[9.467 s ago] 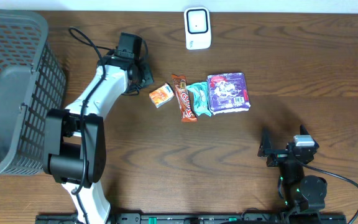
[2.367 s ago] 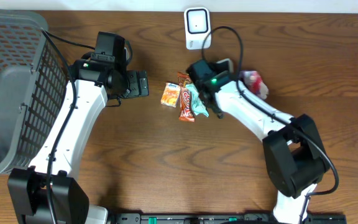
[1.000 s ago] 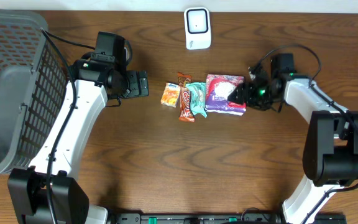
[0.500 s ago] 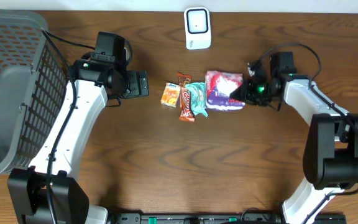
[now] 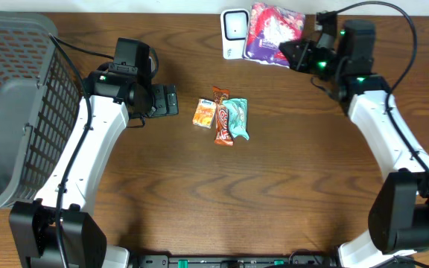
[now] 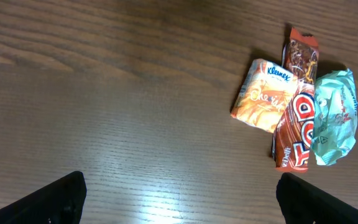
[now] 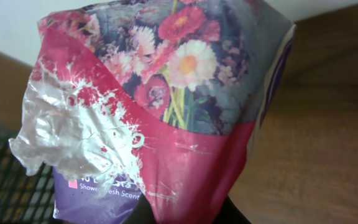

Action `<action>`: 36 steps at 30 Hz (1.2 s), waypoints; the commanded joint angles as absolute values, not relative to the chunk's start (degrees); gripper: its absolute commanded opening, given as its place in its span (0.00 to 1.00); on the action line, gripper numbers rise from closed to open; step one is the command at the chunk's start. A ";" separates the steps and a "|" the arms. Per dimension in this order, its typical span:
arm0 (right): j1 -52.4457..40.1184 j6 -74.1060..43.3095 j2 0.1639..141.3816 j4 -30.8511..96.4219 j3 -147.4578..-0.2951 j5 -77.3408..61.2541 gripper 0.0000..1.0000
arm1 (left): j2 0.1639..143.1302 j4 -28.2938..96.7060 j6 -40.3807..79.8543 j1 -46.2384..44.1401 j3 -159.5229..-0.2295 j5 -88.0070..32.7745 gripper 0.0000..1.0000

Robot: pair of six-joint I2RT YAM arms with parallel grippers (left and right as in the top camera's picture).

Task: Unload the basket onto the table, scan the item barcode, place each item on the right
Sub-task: 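Lift the purple pack and hold it up to the scanner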

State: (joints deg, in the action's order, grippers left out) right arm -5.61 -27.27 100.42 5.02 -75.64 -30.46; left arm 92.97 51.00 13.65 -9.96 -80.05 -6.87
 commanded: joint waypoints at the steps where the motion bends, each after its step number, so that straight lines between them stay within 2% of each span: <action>1: -10.35 -31.90 100.79 2.20 -75.96 -17.02 0.01 | 92.49 51.18 13.34 -9.87 -79.83 -5.93 0.98; 7: -19.05 -33.85 103.50 -9.54 -75.96 4.19 0.01 | 92.49 51.18 13.34 -9.87 -79.83 -5.93 0.98; 10: -20.82 -35.48 107.09 -19.70 -75.96 5.67 0.01 | 92.49 51.18 13.34 -9.87 -79.83 -5.93 0.98; 14: -20.58 -47.22 114.67 -32.56 -76.60 5.50 0.01 | 92.49 51.18 13.34 -9.87 -79.83 -5.93 0.98; 16: -20.34 -48.66 118.10 -35.66 -77.93 5.48 0.01 | 92.49 51.18 13.34 -9.87 -79.83 -5.93 0.98; 24: -20.29 -45.82 128.29 -26.41 -90.45 1.17 0.01 | 92.49 51.18 13.34 -9.87 -79.83 -5.93 0.98; 31: -19.51 -41.47 126.82 -21.67 -93.80 0.95 0.01 | 92.49 51.18 13.34 -9.87 -79.83 -5.93 0.98; 36: -16.45 -39.64 122.72 -13.61 -93.80 1.89 0.01 | 92.49 51.18 13.34 -9.87 -79.83 -5.93 0.98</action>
